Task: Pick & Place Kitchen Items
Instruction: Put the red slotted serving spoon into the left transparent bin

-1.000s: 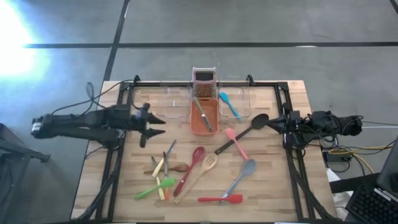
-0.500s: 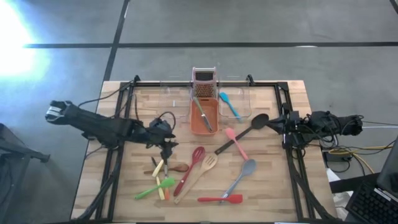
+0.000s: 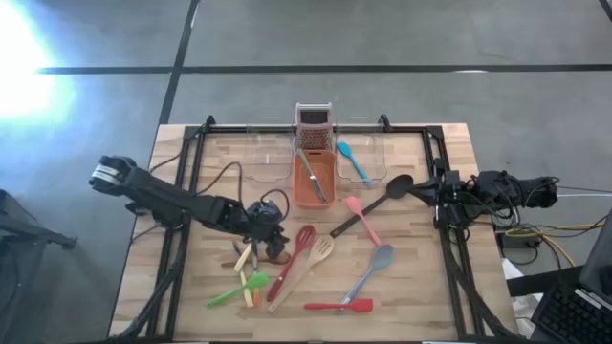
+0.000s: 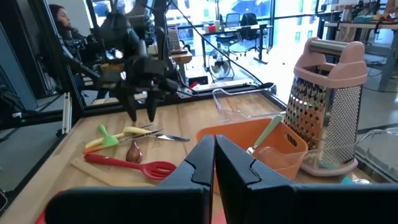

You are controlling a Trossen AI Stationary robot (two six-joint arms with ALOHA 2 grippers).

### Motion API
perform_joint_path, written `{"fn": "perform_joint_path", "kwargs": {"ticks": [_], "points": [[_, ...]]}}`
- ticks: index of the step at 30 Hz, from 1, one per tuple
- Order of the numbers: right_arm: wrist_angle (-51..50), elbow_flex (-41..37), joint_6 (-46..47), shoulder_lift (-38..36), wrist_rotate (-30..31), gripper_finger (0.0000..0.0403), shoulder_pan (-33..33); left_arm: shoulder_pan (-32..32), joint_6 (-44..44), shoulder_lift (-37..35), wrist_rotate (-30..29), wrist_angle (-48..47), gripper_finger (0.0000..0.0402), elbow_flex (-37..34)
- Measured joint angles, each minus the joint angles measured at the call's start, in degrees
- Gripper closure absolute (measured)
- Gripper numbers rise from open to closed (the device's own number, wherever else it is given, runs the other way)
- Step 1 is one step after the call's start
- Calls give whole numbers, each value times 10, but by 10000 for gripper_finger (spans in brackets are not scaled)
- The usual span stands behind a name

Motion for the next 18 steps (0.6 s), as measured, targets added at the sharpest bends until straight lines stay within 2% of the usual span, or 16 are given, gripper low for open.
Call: {"fn": "perform_joint_path", "kwargs": {"ticks": [7,18], "points": [[0,0,0,0,0,394,0,0,-43,52,37,49,204,0],[0,0,0,0,0,394,0,0,-47,93,37,50,204,19]]}}
